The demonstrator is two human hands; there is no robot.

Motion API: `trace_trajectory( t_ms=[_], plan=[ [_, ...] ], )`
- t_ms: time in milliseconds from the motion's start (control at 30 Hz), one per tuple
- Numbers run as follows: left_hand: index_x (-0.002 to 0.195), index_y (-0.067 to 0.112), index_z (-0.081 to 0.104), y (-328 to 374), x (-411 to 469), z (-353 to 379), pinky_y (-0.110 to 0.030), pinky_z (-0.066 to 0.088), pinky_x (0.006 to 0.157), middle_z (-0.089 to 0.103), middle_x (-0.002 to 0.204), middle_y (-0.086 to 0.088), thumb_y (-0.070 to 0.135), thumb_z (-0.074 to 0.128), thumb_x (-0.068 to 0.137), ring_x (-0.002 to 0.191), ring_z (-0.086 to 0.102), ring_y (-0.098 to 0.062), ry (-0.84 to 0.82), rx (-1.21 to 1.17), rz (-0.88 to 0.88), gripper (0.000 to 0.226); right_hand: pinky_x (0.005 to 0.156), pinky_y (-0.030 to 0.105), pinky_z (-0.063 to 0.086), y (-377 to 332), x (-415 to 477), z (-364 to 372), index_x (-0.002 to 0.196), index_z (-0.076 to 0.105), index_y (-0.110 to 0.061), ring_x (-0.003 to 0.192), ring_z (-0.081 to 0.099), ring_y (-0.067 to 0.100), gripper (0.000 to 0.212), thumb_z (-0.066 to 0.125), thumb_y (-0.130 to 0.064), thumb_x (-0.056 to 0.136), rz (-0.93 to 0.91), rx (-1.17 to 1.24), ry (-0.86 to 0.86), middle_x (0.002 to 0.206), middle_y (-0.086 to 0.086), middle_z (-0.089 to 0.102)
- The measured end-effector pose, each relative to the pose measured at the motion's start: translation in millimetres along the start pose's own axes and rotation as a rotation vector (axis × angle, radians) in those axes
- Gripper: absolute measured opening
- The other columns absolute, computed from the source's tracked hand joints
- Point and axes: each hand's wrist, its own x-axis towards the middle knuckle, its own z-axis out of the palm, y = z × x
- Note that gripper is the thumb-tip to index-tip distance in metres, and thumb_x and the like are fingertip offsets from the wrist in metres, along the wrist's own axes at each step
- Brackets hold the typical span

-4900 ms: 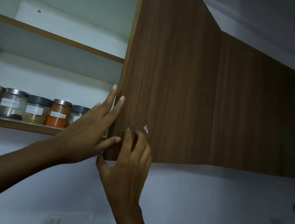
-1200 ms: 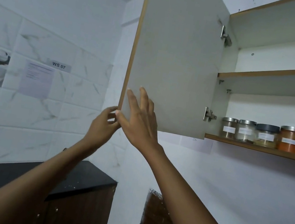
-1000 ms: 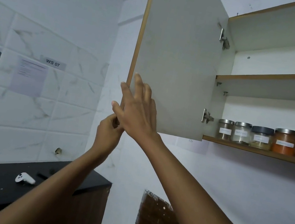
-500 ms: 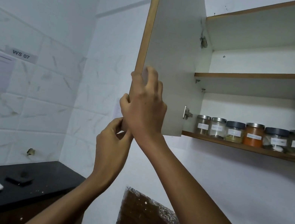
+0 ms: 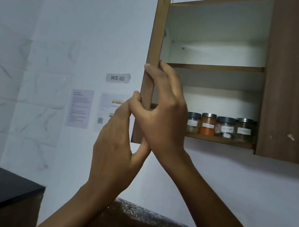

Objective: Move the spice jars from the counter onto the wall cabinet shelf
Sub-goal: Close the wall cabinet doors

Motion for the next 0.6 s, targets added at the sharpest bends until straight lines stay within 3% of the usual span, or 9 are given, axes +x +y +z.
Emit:
trace_trajectory(
  t_ms=[167, 267, 433, 600],
  plan=[
    [0.146, 0.025, 0.019, 19, -2, 44, -0.027, 0.046, 0.096, 0.037, 0.139, 0.017, 0.044, 0.046, 0.085, 0.121, 0.05, -0.009, -0.02, -0.078, 0.1, 0.069, 0.077, 0.027, 0.057, 36, -2, -35, 0.121, 0.06, -0.013, 0.105, 0.058, 0.013, 0.042, 0.064, -0.02, 0.079, -0.016, -0.028, 0.033, 0.128, 0.006, 0.057],
    [0.147, 0.02, 0.018, 31, -8, 77, -0.047, 0.044, 0.1, 0.037, 0.149, 0.0, 0.038, 0.046, 0.086, 0.131, 0.043, -0.016, -0.055, -0.132, 0.11, 0.069, 0.083, 0.02, 0.052, 62, -3, -57, 0.124, 0.058, -0.012, 0.107, 0.057, 0.01, 0.042, 0.061, -0.023, 0.083, -0.028, -0.066, 0.032, 0.126, 0.006, 0.059],
    [0.148, 0.02, 0.007, 58, -14, 136, -0.046, 0.015, 0.118, 0.014, 0.158, -0.004, 0.037, 0.037, 0.091, 0.145, 0.01, -0.016, -0.124, -0.158, 0.144, 0.066, 0.093, 0.022, 0.047, 113, -8, -94, 0.127, 0.055, -0.009, 0.115, 0.054, 0.012, 0.044, 0.057, -0.024, 0.085, -0.038, -0.153, 0.05, 0.125, 0.007, 0.06],
    [0.148, 0.024, 0.0, 74, -22, 198, -0.046, 0.01, 0.118, 0.003, 0.158, -0.003, 0.027, 0.039, 0.092, 0.146, -0.002, -0.016, -0.122, -0.187, 0.147, 0.068, 0.1, 0.047, 0.041, 163, -13, -119, 0.125, 0.055, -0.006, 0.116, 0.057, 0.024, 0.045, 0.053, -0.027, 0.086, -0.041, -0.234, 0.068, 0.122, 0.01, 0.062]
  ],
)
